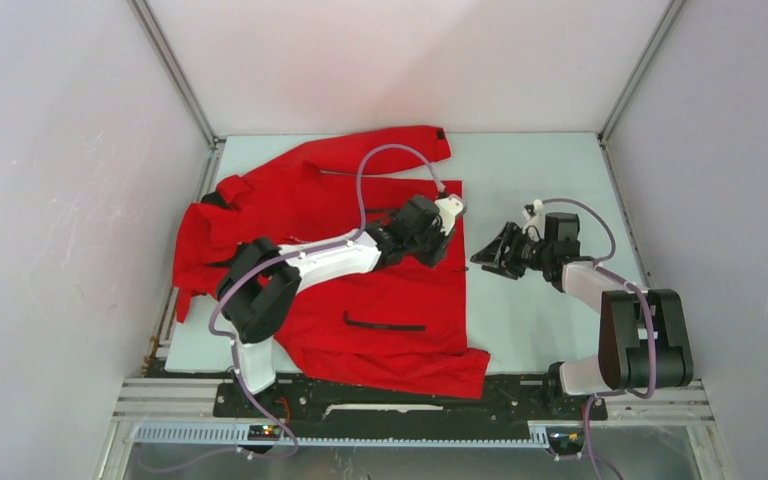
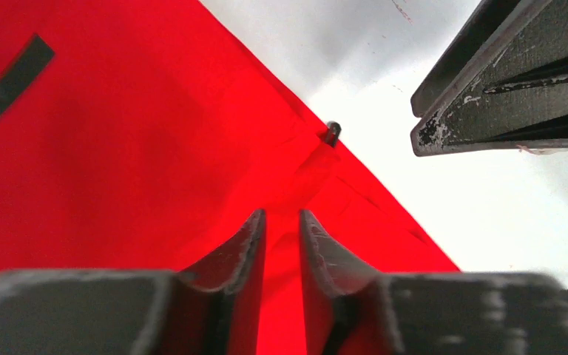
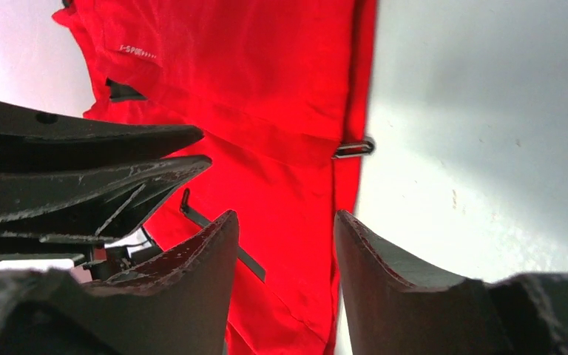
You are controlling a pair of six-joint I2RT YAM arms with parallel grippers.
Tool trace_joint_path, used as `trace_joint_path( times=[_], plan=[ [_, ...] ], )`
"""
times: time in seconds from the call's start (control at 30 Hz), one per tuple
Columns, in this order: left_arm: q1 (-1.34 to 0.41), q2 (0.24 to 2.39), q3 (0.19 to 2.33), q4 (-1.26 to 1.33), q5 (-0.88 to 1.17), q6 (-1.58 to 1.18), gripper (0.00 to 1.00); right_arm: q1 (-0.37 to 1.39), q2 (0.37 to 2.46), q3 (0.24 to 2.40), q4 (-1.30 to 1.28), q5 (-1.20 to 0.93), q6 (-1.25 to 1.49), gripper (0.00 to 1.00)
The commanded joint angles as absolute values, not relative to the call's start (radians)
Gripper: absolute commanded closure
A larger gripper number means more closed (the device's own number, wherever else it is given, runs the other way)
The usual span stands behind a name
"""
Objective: Zip up the jacket
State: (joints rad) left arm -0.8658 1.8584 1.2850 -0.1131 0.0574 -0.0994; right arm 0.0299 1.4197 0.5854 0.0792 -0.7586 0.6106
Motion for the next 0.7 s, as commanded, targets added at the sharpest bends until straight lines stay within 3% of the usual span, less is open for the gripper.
trace_joint_path(
  times=[0.0, 0.07, 0.13, 0.33, 0.67],
  plan=[
    [-0.86, 1.867, 1.371, -0.184, 0.121, -0.056, 0.51, 0.021, 1.429, 0.569, 0.045, -0.711, 0.628, 0.47],
    [-0.865, 1.9, 1.395, -0.209, 0.136, -0.034, 0.28, 0.011, 1.44, 0.563, 0.065, -0.727, 0.632, 0.47],
    [-0.868, 1.92, 1.389, -0.196, 0.154, -0.008, 0.21, -0.012, 1.459, 0.553, 0.112, -0.779, 0.647, 0.48],
    [-0.906, 1.968, 1.391, -0.184, -0.011, 0.143, 0.21, -0.042, 1.492, 0.53, 0.185, -0.856, 0.669, 0.51],
    [-0.925, 2.067, 1.487, -0.198, -0.107, 0.16, 0.41, -0.065, 1.487, 0.502, 0.216, -0.877, 0.682, 0.53]
  ],
)
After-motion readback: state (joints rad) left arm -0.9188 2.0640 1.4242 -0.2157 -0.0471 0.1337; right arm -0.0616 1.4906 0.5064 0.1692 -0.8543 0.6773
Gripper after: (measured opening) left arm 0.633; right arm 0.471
